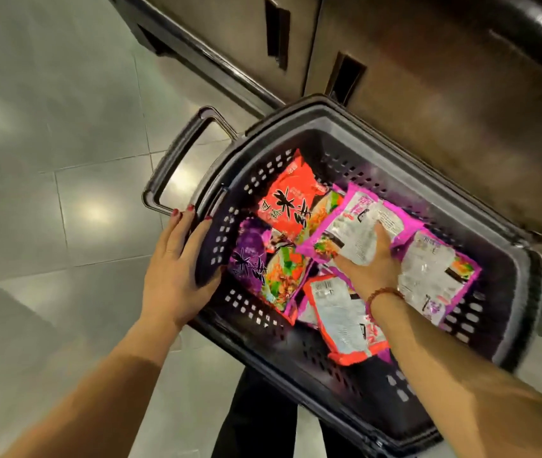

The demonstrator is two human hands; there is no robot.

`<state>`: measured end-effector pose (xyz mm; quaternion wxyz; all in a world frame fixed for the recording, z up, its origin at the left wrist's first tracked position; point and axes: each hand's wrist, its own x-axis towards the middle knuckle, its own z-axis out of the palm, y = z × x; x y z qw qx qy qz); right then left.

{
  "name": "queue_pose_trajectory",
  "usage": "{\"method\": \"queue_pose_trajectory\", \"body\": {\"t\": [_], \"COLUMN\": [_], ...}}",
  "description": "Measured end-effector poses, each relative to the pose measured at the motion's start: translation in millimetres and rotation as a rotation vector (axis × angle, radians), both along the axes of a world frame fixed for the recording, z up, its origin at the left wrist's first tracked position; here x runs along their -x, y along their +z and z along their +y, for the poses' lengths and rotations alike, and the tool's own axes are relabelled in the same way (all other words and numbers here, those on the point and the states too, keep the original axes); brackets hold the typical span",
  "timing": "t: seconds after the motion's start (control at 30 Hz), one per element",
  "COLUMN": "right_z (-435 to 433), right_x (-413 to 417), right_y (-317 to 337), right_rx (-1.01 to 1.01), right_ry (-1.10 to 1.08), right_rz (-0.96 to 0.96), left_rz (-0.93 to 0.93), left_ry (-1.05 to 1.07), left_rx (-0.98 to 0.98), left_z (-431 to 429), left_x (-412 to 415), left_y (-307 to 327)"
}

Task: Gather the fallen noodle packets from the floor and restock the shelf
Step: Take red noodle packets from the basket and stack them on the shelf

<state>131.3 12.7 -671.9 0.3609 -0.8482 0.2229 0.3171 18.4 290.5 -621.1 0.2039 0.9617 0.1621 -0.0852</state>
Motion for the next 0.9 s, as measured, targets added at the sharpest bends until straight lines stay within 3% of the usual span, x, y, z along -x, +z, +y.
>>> {"method": "queue_pose_trajectory", "body": {"t": [0.23,0.37,0.53,0.67,0.83,0.9], "right_z": [9.1,11.0,5.6,-6.3,-23.9,-25.0], "right_x": [5.2,17.1,35.1,47.2,47.8,47.7], "right_y": [32.5,68.8,93.2,103.9,121.9,121.2], "right_rx": [0.006,-0.067,-0.171,-0.372,-0.746,-0.777], "right_ry": [-0.043,-0.031,0.067,0.119,0.016,-0.025], "right_rz": [-0.105,-0.216,-0.322,-0.303,-0.158,-0.194], "left_rz": [0.050,-0.008,0.144,0.283,0.488,0.522], "left_ry": [0.036,-0.060,0.116,0.301,0.405,0.472], "left_rx": [0.040,0.089,0.878,1.082,1.450,1.558], "left_z": [-7.8,-41.0,-116.2,-138.8,-145.4,-151.2], "left_x": [-3.8,-21.8,-53.4,-70.0,-79.7,-82.5], "left_y": [8.7,23.0,49.5,49.9,34.4,32.1]}}
